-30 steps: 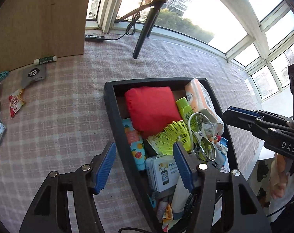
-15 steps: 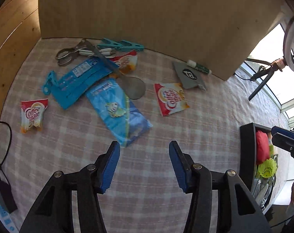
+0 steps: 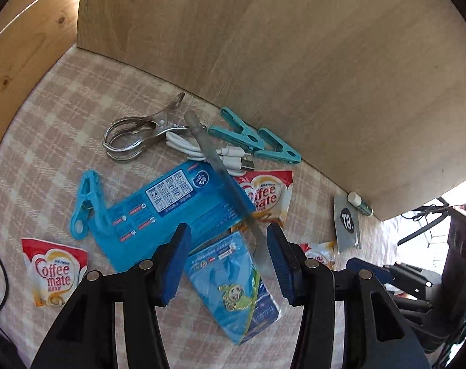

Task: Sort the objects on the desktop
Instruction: 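Grasp the metal spoon with the left tool while the right tool grasps a Coffee-mate sachet, then carry spoon and Coffee-mate sachet into the black tray while both tools open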

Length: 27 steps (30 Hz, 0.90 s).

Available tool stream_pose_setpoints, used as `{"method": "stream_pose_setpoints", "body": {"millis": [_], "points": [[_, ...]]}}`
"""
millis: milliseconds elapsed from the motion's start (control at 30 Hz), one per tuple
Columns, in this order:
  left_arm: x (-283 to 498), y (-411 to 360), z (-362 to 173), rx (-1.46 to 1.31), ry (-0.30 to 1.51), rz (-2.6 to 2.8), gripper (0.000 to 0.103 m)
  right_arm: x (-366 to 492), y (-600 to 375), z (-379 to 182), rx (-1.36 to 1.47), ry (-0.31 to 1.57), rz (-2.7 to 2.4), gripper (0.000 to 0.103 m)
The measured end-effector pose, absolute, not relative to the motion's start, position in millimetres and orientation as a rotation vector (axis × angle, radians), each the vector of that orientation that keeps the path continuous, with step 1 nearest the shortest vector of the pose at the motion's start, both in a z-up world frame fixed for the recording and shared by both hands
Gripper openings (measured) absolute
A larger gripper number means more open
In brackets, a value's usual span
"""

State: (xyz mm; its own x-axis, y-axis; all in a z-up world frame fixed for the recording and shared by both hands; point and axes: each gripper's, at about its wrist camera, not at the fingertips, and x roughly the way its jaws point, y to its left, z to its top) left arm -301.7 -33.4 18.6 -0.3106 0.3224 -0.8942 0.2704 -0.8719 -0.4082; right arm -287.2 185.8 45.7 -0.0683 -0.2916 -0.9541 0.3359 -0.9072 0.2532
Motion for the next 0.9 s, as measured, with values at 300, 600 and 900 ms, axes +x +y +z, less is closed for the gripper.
{"method": "stream_pose_setpoints", "body": {"millis": [300,600,900], "points": [[-323,-30,2,-1.839,-0.843,2.389,0.046,-288,205,23,1.850,-0.061,-1.993,0.027],[-332,-8,-5,-1.840,-0.815,2.370,0.012,-287,197,14,1.872,-0.024,-1.984,0.027],[-315,-10,-1,-1.813,-0.853,2.383,0.007,-280,201,8,1.854,-0.098,-1.988,0.012]]}}
